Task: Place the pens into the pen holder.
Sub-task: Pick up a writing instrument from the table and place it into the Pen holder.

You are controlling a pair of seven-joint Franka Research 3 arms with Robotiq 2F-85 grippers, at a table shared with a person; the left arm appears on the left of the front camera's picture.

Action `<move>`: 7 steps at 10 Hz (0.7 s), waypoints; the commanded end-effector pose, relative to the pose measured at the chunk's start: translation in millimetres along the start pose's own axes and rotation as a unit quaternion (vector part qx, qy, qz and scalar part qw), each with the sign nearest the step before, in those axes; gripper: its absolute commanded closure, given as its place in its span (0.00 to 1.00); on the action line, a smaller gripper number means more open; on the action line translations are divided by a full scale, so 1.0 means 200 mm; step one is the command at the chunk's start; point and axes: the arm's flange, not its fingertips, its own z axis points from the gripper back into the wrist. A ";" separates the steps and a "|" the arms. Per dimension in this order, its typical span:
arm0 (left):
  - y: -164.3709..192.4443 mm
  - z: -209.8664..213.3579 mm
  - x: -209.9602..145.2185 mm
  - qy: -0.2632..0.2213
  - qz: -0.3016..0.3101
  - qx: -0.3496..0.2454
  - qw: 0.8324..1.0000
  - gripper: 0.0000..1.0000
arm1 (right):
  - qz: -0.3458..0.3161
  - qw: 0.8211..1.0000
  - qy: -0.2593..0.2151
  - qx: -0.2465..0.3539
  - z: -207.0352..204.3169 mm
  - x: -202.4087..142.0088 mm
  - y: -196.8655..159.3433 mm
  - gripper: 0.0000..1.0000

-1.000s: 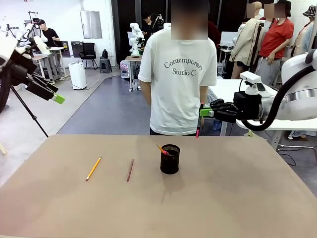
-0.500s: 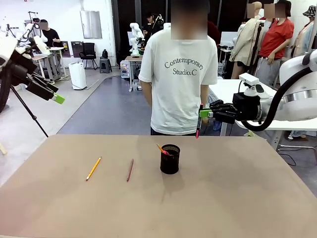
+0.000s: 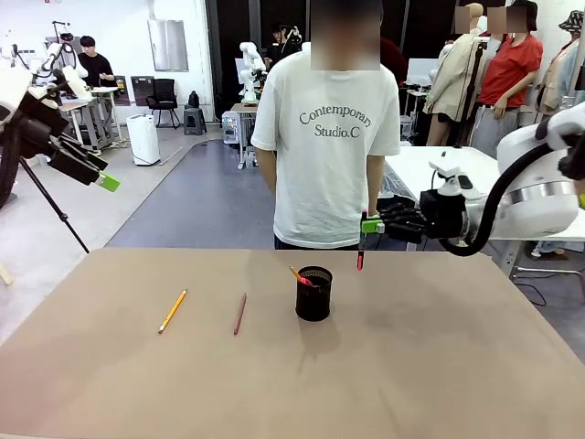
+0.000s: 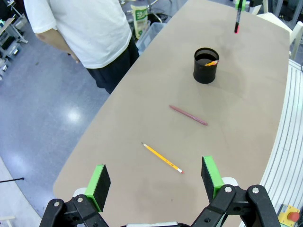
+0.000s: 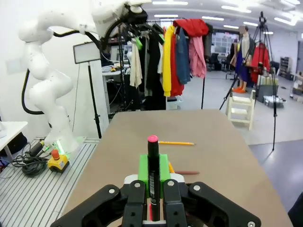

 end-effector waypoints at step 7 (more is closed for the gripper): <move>0.00 0.00 0.00 -0.010 -0.001 -0.003 1.000 0.00 | 0.014 1.000 -0.007 0.022 -0.30 -0.12 -0.35 1.00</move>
